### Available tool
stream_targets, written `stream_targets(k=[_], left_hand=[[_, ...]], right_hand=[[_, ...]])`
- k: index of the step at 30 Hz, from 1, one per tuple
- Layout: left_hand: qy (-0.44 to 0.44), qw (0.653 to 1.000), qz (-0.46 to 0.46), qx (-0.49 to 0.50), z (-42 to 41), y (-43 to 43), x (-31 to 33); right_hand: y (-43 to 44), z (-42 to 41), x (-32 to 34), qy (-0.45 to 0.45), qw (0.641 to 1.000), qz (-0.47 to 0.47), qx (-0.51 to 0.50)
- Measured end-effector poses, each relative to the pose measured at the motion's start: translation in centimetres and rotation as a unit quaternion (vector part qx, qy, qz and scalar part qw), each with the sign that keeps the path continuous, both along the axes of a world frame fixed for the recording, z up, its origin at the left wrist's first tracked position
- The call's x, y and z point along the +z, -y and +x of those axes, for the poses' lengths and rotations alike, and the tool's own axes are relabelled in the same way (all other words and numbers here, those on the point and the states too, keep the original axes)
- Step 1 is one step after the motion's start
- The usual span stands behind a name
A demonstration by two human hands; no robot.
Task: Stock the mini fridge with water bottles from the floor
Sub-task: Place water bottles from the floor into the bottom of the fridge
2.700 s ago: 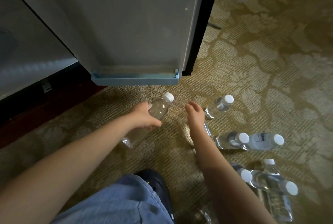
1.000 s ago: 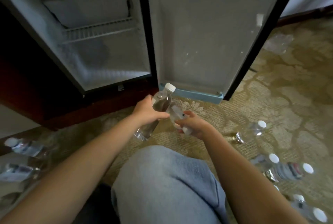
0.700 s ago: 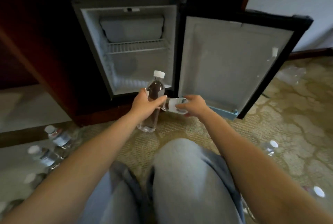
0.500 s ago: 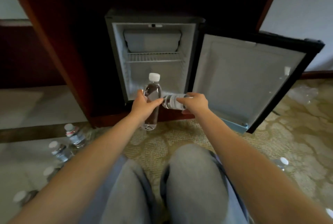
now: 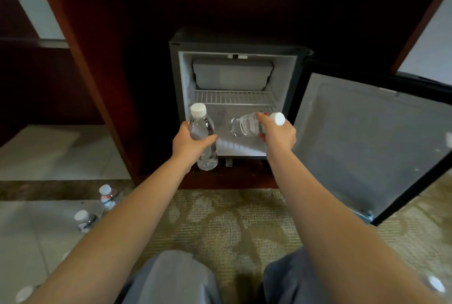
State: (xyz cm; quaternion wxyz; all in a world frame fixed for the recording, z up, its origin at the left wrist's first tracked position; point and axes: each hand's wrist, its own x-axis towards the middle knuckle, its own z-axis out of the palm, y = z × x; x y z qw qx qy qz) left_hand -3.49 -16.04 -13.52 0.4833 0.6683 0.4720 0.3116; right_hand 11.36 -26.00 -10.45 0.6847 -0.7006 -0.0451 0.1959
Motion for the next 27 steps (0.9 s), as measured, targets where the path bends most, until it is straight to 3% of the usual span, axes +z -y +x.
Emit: stream_targets(k=[8,13,20,27], left_hand=[[-0.005,0.998,-0.016,0.058,2.5,-3.3,-4.4],[-0.021,0.996,-0.026,0.08,3.9,-5.0,-6.2],[-0.038,0.998,-0.029,0.039,7.0,-7.9,-5.7],[-0.03,0.998,-0.049,0.01,10.6,-10.9,-10.8]], right_hand=[[-3.8,3.0,-4.2,0.073,0.993,-0.086,0.04],[-5.6,4.3,-5.3,0.071,0.993,-0.094,0.033],[-7.5,5.3,-4.9,0.112,0.987,-0.101,0.064],[-10.3,8.3,-8.4,0.183,0.967,-0.112,0.139]])
